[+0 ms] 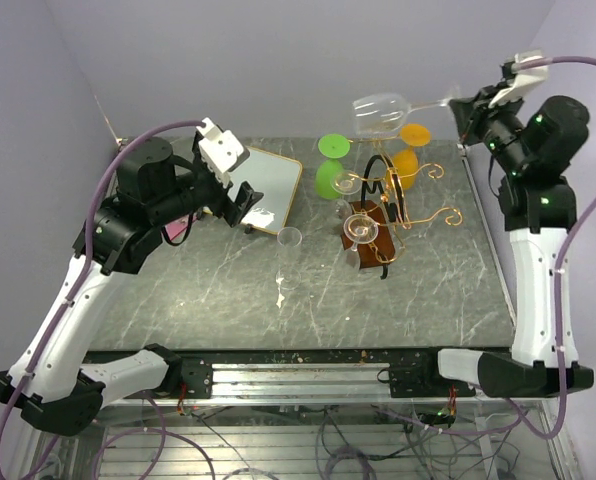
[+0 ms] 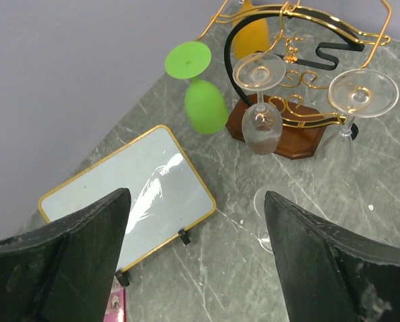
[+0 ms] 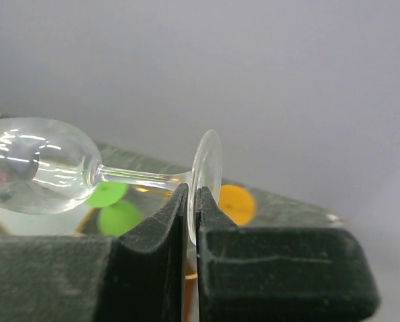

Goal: Place the wine glass upside down on the wine glass rack

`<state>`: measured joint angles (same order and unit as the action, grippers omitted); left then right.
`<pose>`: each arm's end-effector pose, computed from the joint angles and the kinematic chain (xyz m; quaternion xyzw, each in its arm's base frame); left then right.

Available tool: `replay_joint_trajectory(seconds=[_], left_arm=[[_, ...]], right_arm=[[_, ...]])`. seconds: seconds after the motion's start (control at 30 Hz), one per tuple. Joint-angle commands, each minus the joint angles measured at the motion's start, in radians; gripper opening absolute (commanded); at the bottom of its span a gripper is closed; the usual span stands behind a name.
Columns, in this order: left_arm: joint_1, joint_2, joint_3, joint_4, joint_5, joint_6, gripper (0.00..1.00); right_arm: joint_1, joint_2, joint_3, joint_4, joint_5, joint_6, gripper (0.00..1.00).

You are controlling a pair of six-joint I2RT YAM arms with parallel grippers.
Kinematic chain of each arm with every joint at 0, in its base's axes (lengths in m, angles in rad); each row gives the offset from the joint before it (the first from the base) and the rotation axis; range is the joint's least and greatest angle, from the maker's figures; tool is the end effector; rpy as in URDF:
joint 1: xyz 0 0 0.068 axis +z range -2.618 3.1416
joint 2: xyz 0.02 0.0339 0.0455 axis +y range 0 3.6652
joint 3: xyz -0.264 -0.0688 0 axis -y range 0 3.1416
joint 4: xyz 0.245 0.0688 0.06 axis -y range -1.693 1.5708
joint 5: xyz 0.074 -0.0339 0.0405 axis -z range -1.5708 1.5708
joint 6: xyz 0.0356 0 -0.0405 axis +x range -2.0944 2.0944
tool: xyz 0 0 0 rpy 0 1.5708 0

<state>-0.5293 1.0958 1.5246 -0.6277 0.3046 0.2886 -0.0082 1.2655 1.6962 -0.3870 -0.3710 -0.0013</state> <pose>0.1698 -0.1117 0.4834 0.3923 0.6636 -0.1917 0.6075 0.2454 0.0109 0.5268 -0.1309 0.6801 0.1242 0.7106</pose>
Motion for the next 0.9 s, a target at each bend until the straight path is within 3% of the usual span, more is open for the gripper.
replay_joint_trajectory(seconds=[0.0, 0.33, 0.5, 0.87], left_arm=[[-0.004, -0.032, -0.027, 0.003, -0.046, -0.003, 0.93], [-0.001, -0.062, -0.067, 0.014, -0.050, 0.034, 0.95], [-0.001, -0.069, -0.087, 0.015, -0.045, 0.045, 0.95], [0.002, -0.066, -0.098, 0.007, -0.025, 0.074, 0.94]], right_arm=[[-0.030, -0.053, 0.085, -0.061, 0.282, -0.161, 0.00], [-0.083, -0.113, 0.035, -0.037, 0.672, -0.434, 0.00], [-0.088, -0.117, -0.040, 0.003, 0.796, -0.620, 0.00], [-0.088, -0.137, -0.285, 0.033, 0.759, -0.986, 0.00]])
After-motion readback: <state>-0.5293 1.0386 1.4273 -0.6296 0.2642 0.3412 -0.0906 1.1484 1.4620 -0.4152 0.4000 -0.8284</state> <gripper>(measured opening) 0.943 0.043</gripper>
